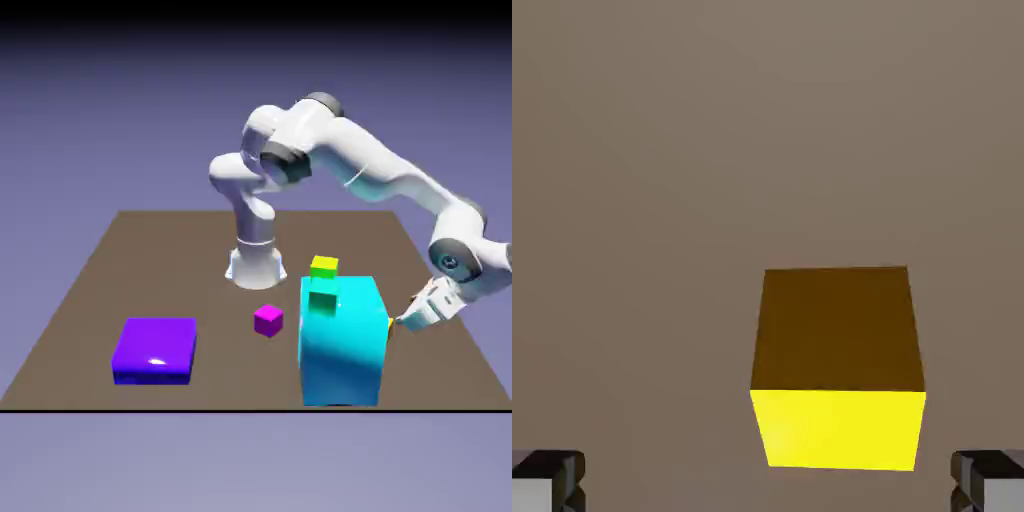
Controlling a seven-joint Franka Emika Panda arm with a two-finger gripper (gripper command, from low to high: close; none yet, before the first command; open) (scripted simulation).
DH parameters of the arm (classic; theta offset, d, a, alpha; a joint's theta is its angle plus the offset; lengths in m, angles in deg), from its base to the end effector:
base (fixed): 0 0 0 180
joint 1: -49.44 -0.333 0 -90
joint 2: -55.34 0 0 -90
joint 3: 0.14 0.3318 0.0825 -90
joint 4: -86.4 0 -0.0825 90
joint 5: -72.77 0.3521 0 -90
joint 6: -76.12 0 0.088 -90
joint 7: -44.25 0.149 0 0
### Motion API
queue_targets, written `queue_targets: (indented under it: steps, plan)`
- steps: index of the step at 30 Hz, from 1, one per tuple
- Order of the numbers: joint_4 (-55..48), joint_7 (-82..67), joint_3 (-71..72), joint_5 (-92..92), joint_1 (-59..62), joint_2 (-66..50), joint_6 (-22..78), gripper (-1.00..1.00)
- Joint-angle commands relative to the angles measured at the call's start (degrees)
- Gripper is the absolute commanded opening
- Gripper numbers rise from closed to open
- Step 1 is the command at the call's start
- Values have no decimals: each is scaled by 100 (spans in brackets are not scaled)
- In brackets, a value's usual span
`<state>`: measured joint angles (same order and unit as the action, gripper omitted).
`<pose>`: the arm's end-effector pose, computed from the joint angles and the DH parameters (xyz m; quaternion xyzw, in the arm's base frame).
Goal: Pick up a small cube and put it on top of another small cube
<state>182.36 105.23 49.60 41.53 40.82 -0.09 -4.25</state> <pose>0.3553 0.3760 0.1529 0.9035 0.0990 -0.2892 0.3006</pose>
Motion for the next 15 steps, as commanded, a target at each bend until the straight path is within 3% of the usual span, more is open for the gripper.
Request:
queue_targets:
  steps: [1,7,14,15]
  plan:
    - [-139,76,79,-147,-15,-208,239,0]
    - [-817,481,684,-1127,72,-1294,1684,0]
    - [122,702,555,-1432,585,-1402,1067,0]
    - [122,702,555,-1432,585,-1402,1067,-100]
